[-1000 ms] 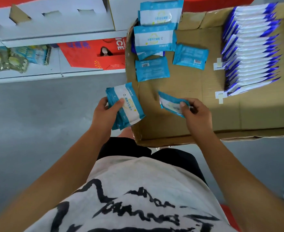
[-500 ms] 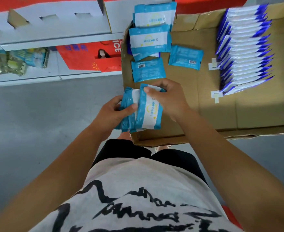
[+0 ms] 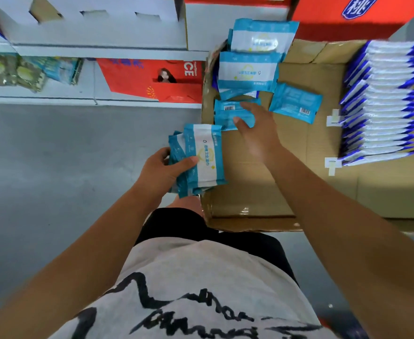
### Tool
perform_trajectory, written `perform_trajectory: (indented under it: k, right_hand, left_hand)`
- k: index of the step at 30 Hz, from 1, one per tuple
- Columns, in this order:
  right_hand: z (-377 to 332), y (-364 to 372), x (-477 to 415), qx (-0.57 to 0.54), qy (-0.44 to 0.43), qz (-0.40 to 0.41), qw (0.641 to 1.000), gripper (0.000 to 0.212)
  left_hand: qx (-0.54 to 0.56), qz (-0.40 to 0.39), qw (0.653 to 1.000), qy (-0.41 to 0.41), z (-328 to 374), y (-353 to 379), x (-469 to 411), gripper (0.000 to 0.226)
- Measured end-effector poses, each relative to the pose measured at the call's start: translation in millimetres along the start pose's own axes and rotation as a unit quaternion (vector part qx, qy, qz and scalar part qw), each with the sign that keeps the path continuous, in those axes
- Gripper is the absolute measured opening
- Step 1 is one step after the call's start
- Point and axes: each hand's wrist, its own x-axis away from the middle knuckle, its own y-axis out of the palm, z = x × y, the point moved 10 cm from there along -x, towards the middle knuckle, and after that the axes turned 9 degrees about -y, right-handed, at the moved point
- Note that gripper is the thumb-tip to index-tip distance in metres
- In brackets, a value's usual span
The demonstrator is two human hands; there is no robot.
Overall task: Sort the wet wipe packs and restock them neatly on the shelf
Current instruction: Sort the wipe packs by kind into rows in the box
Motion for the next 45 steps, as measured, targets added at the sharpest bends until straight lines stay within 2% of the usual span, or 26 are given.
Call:
perform_trajectory:
  k: [3,6,9,11,15,19,22,25,27,32,34,37,39,41,45]
  right_hand:
    - [2,12,-26,0.146,-0.049,-0.057,0.986,0.056]
    - [6,21,-31,0.238,-0.043,-0.099,0.965,0.066]
    - [19,24,-19,0.308,-0.004,-0.121,0.944,0.065]
    - [31,26,-3,0.291,0.022,-0.112,0.950,0.059]
    - [53,19,31,0.185,0.104,-0.041,0.976,0.047]
    - [75,16,65,0.068,0.191,-0.007,0.979,0.045]
    - [82,9,91,-0.056,0.250,0.019,0.966,0.050]
    - [71,-17,110,-0.021,0.222,0.082,0.971,0.040]
    - [60,-25,121,0.007,0.182,0.092,0.979,0.035]
    - [47,14,148,-0.083,0.147,-0.026,0.985,0.027]
    - [56,14,155,-0.068,0.166,-0.015,0.984,0.024]
    - [79,6,159,-0.034,0.224,0.026,0.974,0.036]
    - [91,16,159,-0.015,0.250,0.001,0.968,0.054]
    - [93,32,156,-0.014,0.251,-0.024,0.968,0.062]
    - [89,55,144,-0.004,0.247,-0.043,0.968,0.051]
  left_hand:
    - [0.001,0.004,1.000,-0.005,4,-11,-5,0.050]
    - [0.006,-0.001,1.000,-0.014,6,-17,-10,0.048]
    - [-0.007,0.000,1.000,-0.016,7,-22,-14,0.048]
    - [-0.016,0.002,1.000,-0.018,6,-25,-16,0.048]
    - [-0.025,0.007,0.999,-0.026,2,-29,-17,0.051]
    - [-0.024,0.010,0.999,-0.025,-3,-29,-13,0.049]
    - [-0.020,0.012,0.999,-0.022,-8,-27,-7,0.049]
    - [-0.015,0.013,1.000,-0.018,-14,-22,0,0.049]
    - [-0.012,0.011,1.000,-0.019,-22,-18,4,0.049]
    - [0.020,0.019,0.999,-0.019,-45,-8,18,0.050]
    - [0.028,0.026,0.999,-0.019,-54,-9,23,0.052]
    - [0.029,0.037,0.999,-0.015,-64,-14,28,0.053]
    - [0.032,0.043,0.998,-0.011,-67,-18,31,0.052]
    - [0.031,0.050,0.998,-0.001,-68,-23,37,0.051]
    - [0.012,0.060,0.998,0.020,-67,-35,43,0.048]
